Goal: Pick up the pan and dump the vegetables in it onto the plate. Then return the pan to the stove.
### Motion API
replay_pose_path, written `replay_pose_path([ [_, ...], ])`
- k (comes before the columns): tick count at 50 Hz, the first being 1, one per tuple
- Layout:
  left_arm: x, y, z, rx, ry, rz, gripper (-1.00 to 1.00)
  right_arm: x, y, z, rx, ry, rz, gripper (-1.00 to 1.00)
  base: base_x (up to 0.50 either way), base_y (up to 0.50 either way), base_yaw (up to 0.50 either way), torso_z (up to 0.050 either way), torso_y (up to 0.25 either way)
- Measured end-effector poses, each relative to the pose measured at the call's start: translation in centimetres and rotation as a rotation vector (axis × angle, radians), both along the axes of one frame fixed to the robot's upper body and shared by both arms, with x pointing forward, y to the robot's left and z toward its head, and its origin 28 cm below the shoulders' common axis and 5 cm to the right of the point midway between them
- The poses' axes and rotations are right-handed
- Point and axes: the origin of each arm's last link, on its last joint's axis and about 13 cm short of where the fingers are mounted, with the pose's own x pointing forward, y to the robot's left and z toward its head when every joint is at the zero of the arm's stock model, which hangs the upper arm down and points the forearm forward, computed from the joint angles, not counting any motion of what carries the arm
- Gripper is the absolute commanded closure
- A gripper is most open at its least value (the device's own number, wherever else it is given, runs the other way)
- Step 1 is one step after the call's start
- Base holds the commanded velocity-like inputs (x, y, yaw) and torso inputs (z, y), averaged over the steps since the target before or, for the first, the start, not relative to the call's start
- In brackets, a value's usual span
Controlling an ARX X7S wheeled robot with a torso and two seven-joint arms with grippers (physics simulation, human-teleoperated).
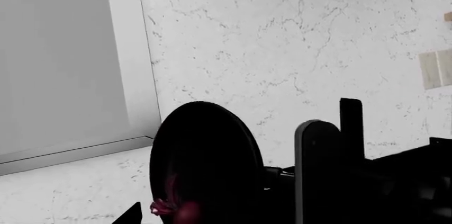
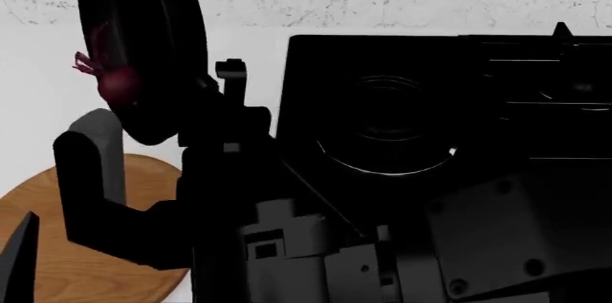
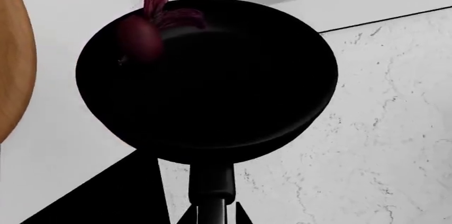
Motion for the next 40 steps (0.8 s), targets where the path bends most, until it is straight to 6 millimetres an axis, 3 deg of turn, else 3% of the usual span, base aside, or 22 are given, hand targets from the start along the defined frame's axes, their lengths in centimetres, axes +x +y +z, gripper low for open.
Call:
replay_pose_path([
  [23,-0.2,-0.2,-0.5,0.008,0.012,-0.016,-1.00,-0.1,0.1,0.7,-0.044,-0.190,-0.018,1.00,0.00,0.00,0.00,0.001,0.004],
  [40,-0.1,-0.4,-0.9,0.011,0.020,-0.022,-1.00,0.4,-3.1,0.7,0.409,0.050,-0.093,1.00,0.00,0.00,0.00,0.001,0.004],
])
